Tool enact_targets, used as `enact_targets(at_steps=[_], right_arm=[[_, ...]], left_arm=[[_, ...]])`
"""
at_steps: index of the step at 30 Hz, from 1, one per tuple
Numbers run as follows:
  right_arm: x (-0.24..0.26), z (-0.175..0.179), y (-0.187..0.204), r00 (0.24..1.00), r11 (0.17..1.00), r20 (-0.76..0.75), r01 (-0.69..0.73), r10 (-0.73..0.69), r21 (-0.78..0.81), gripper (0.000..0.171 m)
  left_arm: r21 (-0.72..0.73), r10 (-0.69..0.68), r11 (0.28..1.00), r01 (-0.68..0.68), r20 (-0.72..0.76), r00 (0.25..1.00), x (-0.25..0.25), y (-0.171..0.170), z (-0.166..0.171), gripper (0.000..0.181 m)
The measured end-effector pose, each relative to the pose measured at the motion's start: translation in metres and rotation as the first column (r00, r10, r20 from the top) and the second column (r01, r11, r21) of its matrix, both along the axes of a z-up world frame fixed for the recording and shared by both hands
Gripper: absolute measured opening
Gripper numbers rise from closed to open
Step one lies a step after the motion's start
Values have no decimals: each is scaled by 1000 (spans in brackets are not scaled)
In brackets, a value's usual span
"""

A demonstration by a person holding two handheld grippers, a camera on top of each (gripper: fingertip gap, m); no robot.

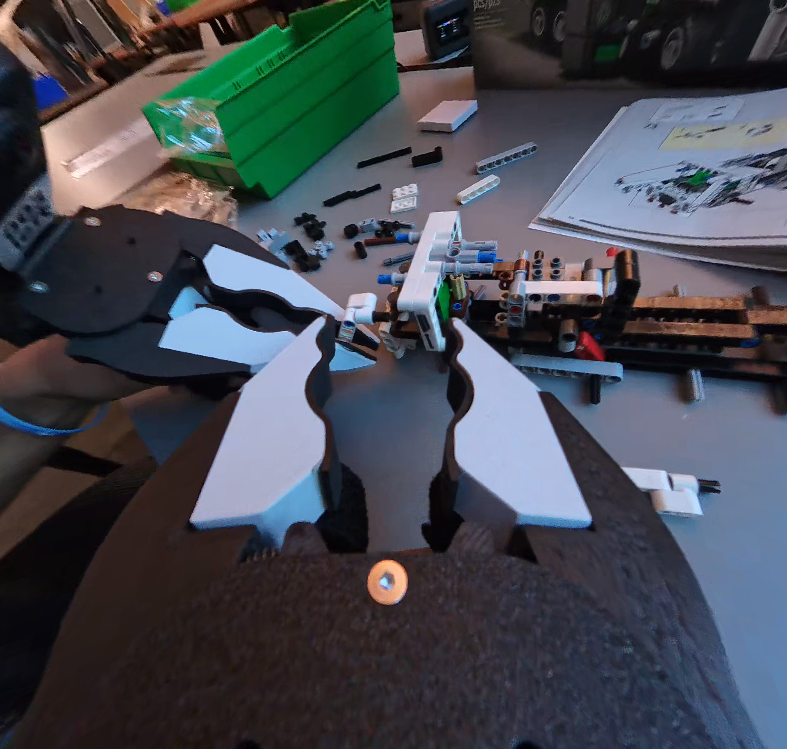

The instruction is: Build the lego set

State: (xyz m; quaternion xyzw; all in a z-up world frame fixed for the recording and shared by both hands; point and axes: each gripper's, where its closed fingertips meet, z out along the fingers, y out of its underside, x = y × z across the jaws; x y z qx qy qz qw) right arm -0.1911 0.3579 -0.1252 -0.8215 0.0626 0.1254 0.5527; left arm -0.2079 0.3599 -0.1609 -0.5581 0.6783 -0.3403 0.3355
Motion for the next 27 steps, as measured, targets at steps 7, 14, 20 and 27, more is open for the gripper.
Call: enact_targets(at_steps=[7, 14, 20, 27], right_arm=[[1, -1, 10, 991, 1000, 131, 15, -12, -15, 50], [0, 0, 15, 995, 1000, 101, 3, 0, -29, 50], [-4, -3, 18, 993, 999, 118, 2, 3, -43, 54], [-1, -5, 17, 991, 999, 135, 9, -2, -52, 52]], left_arm=[[-15, 21, 1000, -21, -1, 1000, 3, 6, 0, 7], [-15, 9, 1000, -9, 4, 1000, 5, 5, 1, 7], [-56, 9, 998, -9, -3, 1000, 7, 3, 1, 7], [-117, -25, 993, 24, -7, 1000, 6, 0, 2, 7]])
